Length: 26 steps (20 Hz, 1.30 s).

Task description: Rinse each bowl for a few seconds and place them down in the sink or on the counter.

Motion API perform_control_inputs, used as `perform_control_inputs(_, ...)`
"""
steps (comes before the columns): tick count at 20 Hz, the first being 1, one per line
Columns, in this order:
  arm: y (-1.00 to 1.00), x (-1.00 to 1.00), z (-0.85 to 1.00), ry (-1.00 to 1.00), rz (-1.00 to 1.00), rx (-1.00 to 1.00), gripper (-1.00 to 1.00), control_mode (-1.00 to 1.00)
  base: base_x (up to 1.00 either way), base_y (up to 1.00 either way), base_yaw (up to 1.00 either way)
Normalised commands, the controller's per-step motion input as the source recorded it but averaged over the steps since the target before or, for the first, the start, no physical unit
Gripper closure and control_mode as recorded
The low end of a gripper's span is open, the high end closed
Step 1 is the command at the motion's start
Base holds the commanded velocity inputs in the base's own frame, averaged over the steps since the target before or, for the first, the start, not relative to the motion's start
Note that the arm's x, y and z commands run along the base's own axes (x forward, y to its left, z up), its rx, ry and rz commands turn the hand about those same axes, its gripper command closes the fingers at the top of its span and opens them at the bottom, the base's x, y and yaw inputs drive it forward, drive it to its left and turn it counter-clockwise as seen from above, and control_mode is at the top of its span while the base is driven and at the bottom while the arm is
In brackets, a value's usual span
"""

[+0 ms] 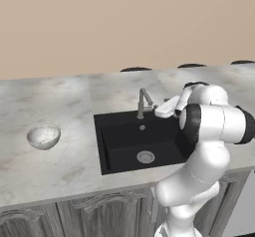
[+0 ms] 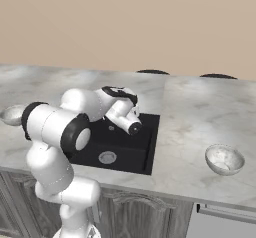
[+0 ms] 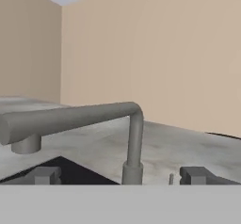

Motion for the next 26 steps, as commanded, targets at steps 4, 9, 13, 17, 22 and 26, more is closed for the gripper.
perform_control_inputs(4,0.00,0.29,-0.23,0.00,0.00,0.00,-1.00,-1.00,0.00,0.00,0.00)
perform_control_inputs(9,0.00,0.30,-0.20,0.00,0.00,0.00,-1.00,-1.00,0.00,0.00,0.00)
perform_control_inputs(13,0.00,0.36,-0.05,-0.04,0.00,0.00,-1.00,-1.00,0.00,0.00,0.00)
perform_control_inputs(17,0.00,0.41,-0.01,-0.03,0.00,0.00,-1.00,-1.00,0.00,0.00,0.00)
perform_control_inputs(22,-0.07,0.40,-0.12,0.00,0.00,0.00,-1.00,-1.00,0.00,0.00,0.00)
perform_control_inputs(26,-0.07,0.42,-0.23,0.00,0.00,0.00,-1.00,-1.00,0.00,0.00,0.00)
